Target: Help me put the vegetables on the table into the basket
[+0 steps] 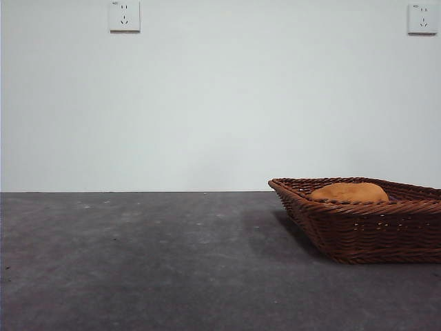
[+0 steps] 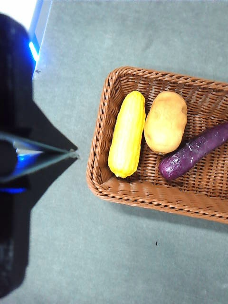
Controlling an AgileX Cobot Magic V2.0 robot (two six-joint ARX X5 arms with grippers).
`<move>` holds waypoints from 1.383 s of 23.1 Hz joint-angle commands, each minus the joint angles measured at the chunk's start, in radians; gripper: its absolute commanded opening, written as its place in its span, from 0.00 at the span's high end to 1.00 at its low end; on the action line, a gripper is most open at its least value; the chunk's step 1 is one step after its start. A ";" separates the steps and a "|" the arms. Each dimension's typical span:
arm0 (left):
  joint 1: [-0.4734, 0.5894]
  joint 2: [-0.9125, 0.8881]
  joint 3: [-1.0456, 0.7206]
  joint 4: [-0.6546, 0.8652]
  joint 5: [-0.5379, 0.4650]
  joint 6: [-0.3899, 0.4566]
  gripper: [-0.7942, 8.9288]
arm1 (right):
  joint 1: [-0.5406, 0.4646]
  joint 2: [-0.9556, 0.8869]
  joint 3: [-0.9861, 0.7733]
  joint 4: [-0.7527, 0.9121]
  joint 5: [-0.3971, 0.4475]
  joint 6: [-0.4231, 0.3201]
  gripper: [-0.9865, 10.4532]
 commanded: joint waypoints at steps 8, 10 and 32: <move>0.004 0.005 -0.010 0.006 0.001 -0.010 0.92 | 0.002 0.004 -0.010 -0.021 0.001 0.002 0.91; 0.004 0.005 -0.010 0.006 0.001 -0.010 0.92 | 0.002 0.004 -0.010 -0.021 0.001 0.002 0.91; 0.004 0.005 -0.010 0.006 0.001 -0.010 0.92 | -0.016 -0.613 -0.321 0.662 0.154 -0.005 0.91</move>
